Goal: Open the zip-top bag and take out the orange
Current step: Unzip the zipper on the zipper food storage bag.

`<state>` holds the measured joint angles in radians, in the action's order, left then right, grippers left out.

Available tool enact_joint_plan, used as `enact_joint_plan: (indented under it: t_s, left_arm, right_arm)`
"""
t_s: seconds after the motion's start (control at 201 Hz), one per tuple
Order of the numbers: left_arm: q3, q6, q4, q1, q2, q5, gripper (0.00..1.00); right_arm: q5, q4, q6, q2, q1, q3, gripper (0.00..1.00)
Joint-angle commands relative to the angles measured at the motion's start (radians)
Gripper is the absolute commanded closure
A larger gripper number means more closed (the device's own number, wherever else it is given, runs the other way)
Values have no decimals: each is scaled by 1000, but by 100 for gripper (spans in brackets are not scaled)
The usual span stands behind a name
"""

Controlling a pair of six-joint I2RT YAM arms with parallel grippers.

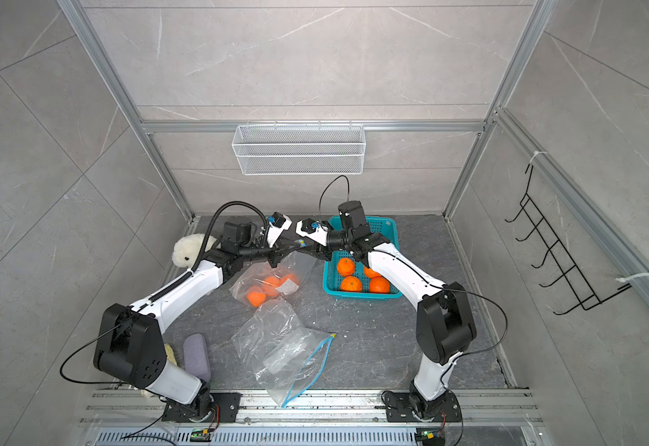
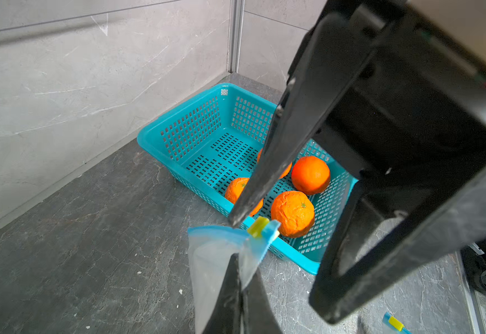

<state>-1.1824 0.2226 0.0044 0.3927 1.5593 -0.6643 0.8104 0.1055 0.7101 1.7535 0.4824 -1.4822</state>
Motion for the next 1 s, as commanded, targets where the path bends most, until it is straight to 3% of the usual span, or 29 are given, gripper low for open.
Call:
enact_joint_plan:
  t_s: [0.0, 0.114, 0.269, 0.398, 0.995]
  left_arm:
    - [6, -18, 36, -6, -41, -25, 100]
    - [12, -33, 55, -11, -46, -35, 100]
    - [14, -40, 59, -11, -51, -44, 100]
    - [15, -40, 59, -12, -57, -45, 100]
    - [29, -46, 69, -14, -84, -54, 100]
  right_arm:
    - [5, -30, 3, -28, 2, 15, 54]
    - [18, 23, 24, -11, 2, -11, 60]
    - [-6, 35, 34, 3, 3, -15, 62]
    - [-11, 79, 67, 6, 2, -35, 73]
    - [16, 109, 50, 47, -8, -77, 74]
